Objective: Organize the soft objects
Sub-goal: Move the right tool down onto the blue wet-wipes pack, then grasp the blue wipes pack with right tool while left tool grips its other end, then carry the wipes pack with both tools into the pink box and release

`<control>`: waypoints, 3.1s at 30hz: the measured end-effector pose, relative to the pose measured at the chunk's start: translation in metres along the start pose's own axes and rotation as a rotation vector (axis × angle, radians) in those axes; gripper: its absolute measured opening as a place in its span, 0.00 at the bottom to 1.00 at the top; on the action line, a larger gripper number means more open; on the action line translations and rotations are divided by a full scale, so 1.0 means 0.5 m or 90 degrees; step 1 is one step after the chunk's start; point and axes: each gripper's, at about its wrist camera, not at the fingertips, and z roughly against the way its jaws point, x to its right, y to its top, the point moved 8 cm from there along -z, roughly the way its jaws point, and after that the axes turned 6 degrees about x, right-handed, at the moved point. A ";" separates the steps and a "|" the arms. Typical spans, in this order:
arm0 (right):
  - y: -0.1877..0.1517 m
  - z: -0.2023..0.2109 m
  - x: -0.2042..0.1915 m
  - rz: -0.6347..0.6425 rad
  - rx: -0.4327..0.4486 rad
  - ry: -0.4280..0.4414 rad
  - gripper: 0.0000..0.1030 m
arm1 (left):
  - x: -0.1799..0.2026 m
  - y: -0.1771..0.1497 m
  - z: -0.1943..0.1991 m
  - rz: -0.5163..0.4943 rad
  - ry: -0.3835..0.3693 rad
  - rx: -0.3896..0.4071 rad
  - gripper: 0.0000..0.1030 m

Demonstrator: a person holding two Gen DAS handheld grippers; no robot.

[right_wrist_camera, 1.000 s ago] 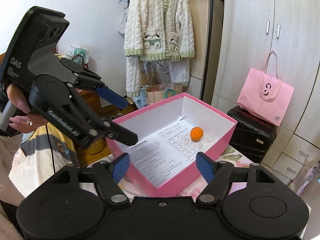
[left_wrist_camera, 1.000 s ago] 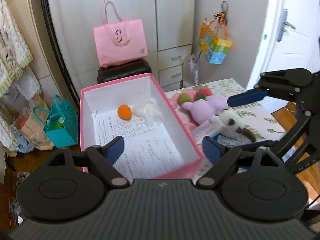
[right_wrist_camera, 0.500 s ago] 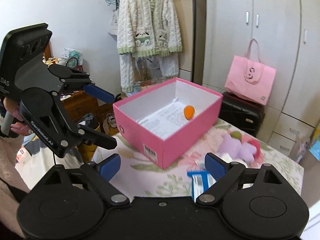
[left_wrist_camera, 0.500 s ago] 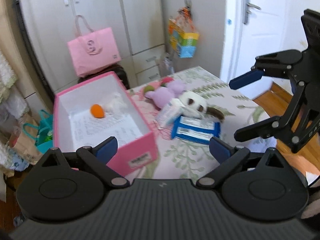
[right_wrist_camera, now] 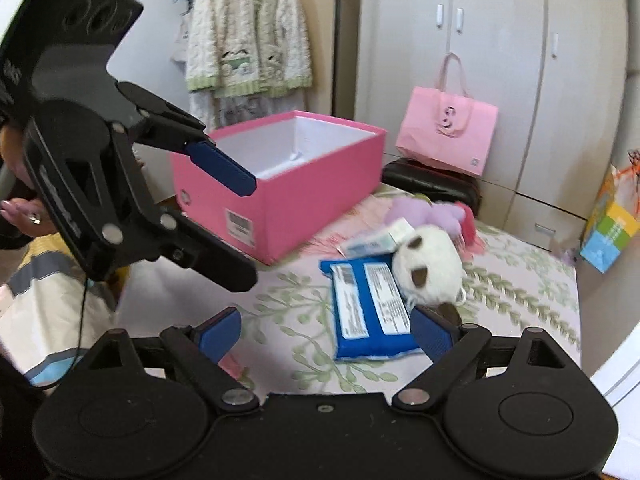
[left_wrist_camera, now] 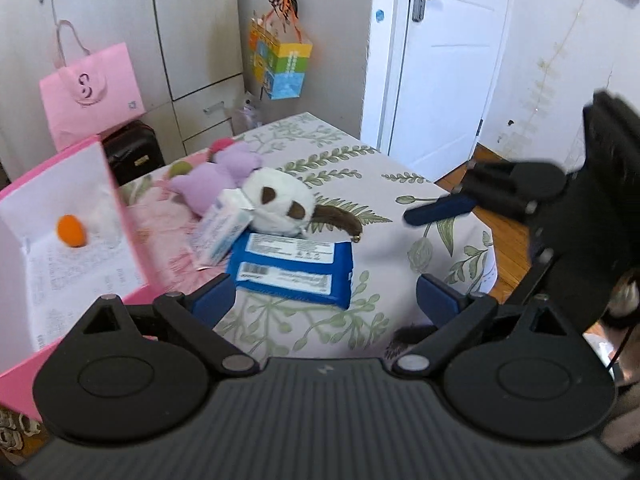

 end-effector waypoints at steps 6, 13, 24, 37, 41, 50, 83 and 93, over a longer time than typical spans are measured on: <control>-0.057 -0.057 0.039 -0.035 0.031 -0.036 0.91 | 0.014 0.001 -0.093 0.006 0.029 0.024 0.93; -0.079 -0.112 0.071 -0.061 0.046 -0.034 0.91 | -0.059 -0.010 -0.178 0.045 0.126 0.013 0.89; -0.075 -0.198 0.087 -0.017 0.025 -0.068 0.91 | -0.116 -0.030 -0.256 0.093 0.177 -0.010 0.77; -0.105 -0.153 0.112 0.018 0.004 -0.093 0.91 | -0.131 -0.049 -0.250 0.174 0.161 -0.008 0.79; -0.114 -0.148 0.100 -0.010 0.009 -0.060 0.90 | -0.124 -0.060 -0.254 0.197 0.125 -0.013 0.76; -0.120 -0.162 0.096 -0.106 0.033 -0.098 0.80 | -0.102 -0.072 -0.248 0.223 0.091 0.009 0.56; -0.079 -0.124 0.024 -0.097 0.034 -0.137 0.68 | -0.011 -0.088 -0.121 0.148 0.120 0.024 0.59; -0.028 -0.080 -0.060 -0.053 0.006 -0.104 0.69 | -0.027 -0.106 -0.013 0.202 0.091 0.021 0.59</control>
